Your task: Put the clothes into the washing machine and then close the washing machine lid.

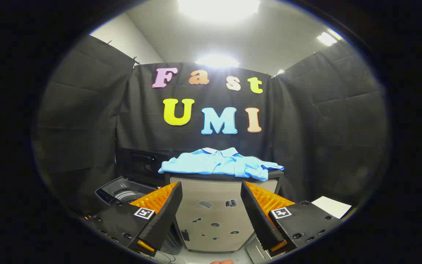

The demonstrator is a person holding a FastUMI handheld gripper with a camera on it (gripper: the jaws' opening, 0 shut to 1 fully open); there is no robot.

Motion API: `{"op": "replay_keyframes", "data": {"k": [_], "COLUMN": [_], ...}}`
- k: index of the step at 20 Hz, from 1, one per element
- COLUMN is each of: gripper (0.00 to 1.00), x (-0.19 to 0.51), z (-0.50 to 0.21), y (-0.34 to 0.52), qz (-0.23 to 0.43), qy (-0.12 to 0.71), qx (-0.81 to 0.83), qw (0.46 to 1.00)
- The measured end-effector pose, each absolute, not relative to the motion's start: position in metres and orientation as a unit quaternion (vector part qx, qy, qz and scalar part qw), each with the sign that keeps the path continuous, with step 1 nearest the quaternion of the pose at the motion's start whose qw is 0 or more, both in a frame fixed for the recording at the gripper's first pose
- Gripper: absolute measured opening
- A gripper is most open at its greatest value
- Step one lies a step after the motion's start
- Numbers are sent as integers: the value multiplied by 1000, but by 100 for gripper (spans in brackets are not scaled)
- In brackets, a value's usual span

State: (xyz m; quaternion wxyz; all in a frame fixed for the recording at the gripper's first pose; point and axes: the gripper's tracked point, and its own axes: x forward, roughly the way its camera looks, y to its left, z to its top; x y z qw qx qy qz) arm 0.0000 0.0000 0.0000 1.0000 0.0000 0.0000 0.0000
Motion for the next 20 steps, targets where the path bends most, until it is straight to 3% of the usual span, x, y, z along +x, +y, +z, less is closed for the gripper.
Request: {"op": "replay_keyframes", "data": {"k": [20], "gripper": [99], "x": [28], "z": [37], "y": [-25], "qz": [-44], "qy": [-29], "qx": [-19], "qw": [998]}}
